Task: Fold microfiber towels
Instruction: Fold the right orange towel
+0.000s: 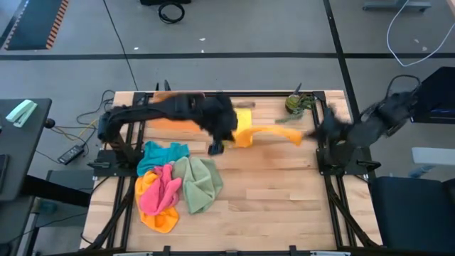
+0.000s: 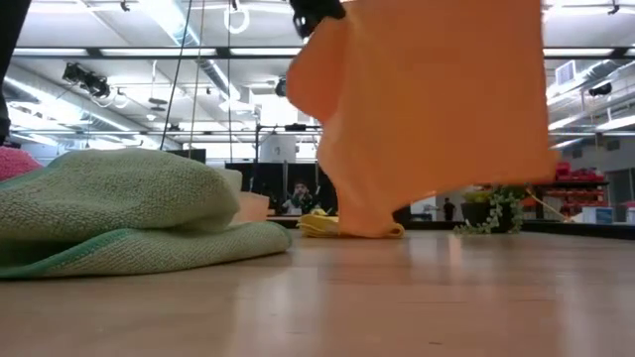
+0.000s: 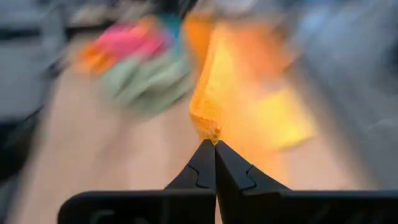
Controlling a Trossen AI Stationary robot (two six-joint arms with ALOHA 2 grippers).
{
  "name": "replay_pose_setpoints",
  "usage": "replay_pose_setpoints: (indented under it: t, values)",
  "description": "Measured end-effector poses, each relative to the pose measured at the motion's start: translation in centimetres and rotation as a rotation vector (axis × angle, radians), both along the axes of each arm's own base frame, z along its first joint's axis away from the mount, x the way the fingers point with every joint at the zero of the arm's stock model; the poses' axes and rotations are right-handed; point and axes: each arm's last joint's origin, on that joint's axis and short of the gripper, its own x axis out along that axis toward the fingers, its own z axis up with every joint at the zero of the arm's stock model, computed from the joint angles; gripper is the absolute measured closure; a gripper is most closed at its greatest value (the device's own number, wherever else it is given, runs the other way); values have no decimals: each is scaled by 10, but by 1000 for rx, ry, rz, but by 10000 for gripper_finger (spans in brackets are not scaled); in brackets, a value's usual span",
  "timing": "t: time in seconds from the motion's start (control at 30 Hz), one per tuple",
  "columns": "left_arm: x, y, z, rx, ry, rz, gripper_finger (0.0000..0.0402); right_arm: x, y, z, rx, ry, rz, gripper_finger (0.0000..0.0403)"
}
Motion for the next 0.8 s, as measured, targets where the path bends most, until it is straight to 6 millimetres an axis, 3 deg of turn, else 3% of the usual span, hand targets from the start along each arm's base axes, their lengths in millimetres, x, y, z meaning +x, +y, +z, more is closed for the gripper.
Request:
replay_pose_setpoints:
  t: [0.13,0.27,0.37,0.53,0.67,0.8]
  values:
    - [10,-55,-61,-107,45,-78,396,20,44,-84,235,228,114,402]
    - [12,-110,-120,-237,-160,-130,396,22,85,-169,449,349,191,402]
    - [3,-135,-147,-315,-295,-176,377,17,103,-210,595,352,142,402]
    - [-11,-140,-170,-328,-230,-166,331,7,118,-240,702,435,23,402]
    - [-13,-131,-174,-319,-138,-158,303,-1,126,-242,746,479,-4,402]
    - [-9,-121,-177,-205,-175,-139,290,-6,128,-239,792,476,-33,402]
